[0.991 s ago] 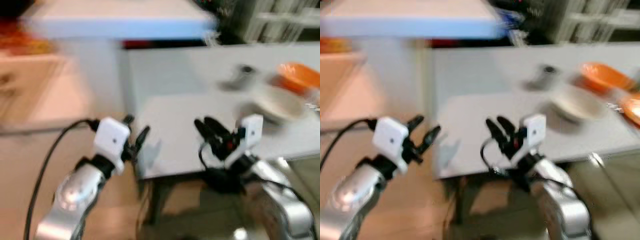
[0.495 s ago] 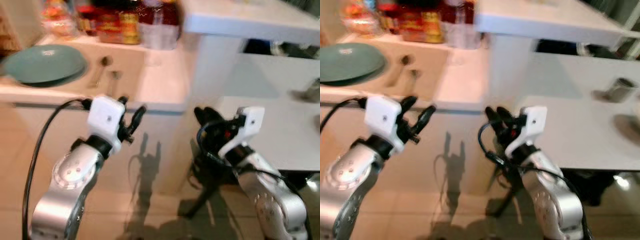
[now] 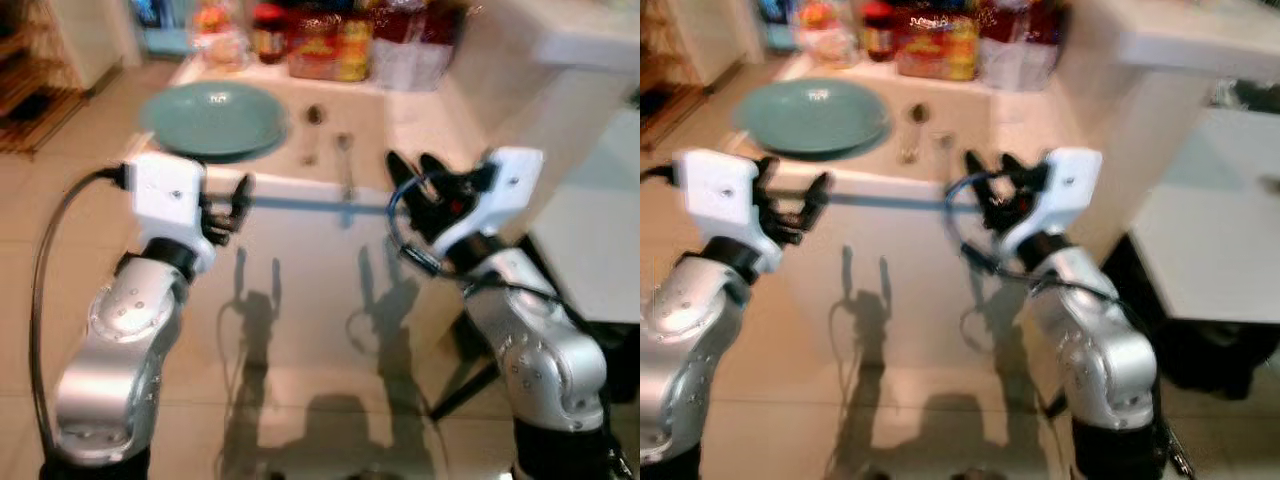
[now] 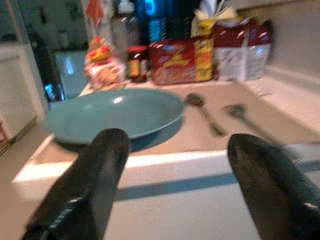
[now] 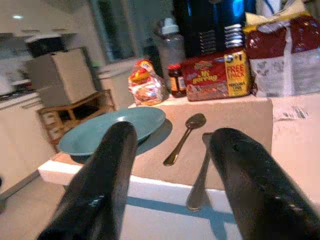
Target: Setting the table
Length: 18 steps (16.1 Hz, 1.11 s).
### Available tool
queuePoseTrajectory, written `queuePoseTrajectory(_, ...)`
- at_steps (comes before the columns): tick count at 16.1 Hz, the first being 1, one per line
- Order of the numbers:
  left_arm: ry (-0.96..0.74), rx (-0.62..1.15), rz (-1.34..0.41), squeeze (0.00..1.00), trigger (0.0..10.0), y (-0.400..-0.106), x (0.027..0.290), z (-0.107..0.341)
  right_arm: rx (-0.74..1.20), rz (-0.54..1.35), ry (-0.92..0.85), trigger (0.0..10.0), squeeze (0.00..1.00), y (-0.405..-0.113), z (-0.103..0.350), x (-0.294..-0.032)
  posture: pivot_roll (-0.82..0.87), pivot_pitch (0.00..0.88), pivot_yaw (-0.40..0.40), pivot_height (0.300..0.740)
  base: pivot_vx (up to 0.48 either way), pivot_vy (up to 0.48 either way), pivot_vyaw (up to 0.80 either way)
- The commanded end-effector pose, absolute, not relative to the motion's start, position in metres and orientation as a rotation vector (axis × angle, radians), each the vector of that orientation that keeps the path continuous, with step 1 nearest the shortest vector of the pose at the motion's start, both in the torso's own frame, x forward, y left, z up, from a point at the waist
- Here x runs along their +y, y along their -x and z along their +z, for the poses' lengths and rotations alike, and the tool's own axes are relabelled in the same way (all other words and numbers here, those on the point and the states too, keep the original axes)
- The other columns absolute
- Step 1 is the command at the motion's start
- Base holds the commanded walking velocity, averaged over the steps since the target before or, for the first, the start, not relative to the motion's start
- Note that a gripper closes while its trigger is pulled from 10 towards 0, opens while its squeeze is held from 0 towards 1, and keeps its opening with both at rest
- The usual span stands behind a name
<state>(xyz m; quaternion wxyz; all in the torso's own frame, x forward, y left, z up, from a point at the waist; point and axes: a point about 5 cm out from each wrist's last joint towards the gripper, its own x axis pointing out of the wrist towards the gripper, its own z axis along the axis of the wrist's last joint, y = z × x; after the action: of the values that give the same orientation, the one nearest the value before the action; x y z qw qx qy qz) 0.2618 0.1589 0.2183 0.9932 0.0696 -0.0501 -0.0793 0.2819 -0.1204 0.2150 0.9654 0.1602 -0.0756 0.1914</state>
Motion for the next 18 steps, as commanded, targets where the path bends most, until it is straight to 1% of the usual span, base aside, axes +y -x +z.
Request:
queuePoseTrajectory(1,-0.146,-0.089,-0.138,1.00,10.0,-0.264,0.160,0.218,-0.175,0.404,-0.306,10.0,1.00,-0.284,0.223,-0.120,0.02,0.073,-0.079,0.740,0.000,0.480,0.00)
queuePoseTrajectory(3,-0.152,-0.085,-0.141,1.00,10.0,-0.262,0.160,0.218,-0.174,0.406,-0.303,10.0,1.00,-0.287,0.224,-0.121,0.02,0.074,-0.081,0.740,0.000,0.480,0.00)
queuePoseTrajectory(4,-0.166,-0.094,-0.127,1.00,10.0,-0.261,0.164,0.218,-0.154,0.387,-0.286,10.0,1.00,-0.290,0.222,-0.120,0.01,0.078,-0.082,0.740,0.000,0.000,0.00)
queuePoseTrajectory(5,-0.140,-0.086,-0.110,0.30,10.0,-0.262,0.165,0.217,-0.107,0.354,-0.214,10.0,1.00,-0.292,0.218,-0.120,0.01,0.078,-0.086,0.740,0.000,0.000,0.00)
queuePoseTrajectory(7,-0.115,-0.083,-0.106,0.30,10.0,-0.263,0.165,0.218,-0.087,0.345,-0.193,10.0,1.00,-0.294,0.216,-0.120,0.01,0.078,-0.086,0.740,0.000,0.000,0.00)
queuePoseTrajectory(8,-0.179,-0.119,-0.088,0.00,10.0,-0.265,0.165,0.223,-0.096,0.344,-0.203,10.0,0.00,-0.296,0.214,-0.121,0.03,0.084,-0.090,0.740,0.000,0.000,0.00)
queuePoseTrajectory(10,-0.190,-0.126,-0.092,0.00,10.0,-0.266,0.163,0.225,-0.095,0.340,-0.216,10.0,0.00,-0.298,0.214,-0.121,0.03,0.077,-0.087,0.740,0.000,0.000,0.00)
queuePoseTrajectory(14,-0.210,-0.115,-0.092,0.00,10.0,-0.267,0.166,0.225,-0.085,0.345,-0.234,10.0,0.00,-0.300,0.214,-0.117,0.03,0.079,-0.096,0.740,0.317,0.000,0.00)
queuePoseTrajectory(17,-0.234,-0.117,-0.087,0.00,10.0,-0.268,0.164,0.227,-0.077,0.347,-0.257,10.0,0.00,-0.305,0.212,-0.119,0.04,0.078,-0.092,0.740,0.374,0.000,-0.56)
queuePoseTrajectory(18,-0.233,-0.119,-0.088,0.00,10.0,-0.269,0.165,0.228,-0.080,0.348,-0.252,10.0,0.00,-0.305,0.212,-0.118,0.04,0.079,-0.090,0.740,0.390,0.000,0.00)
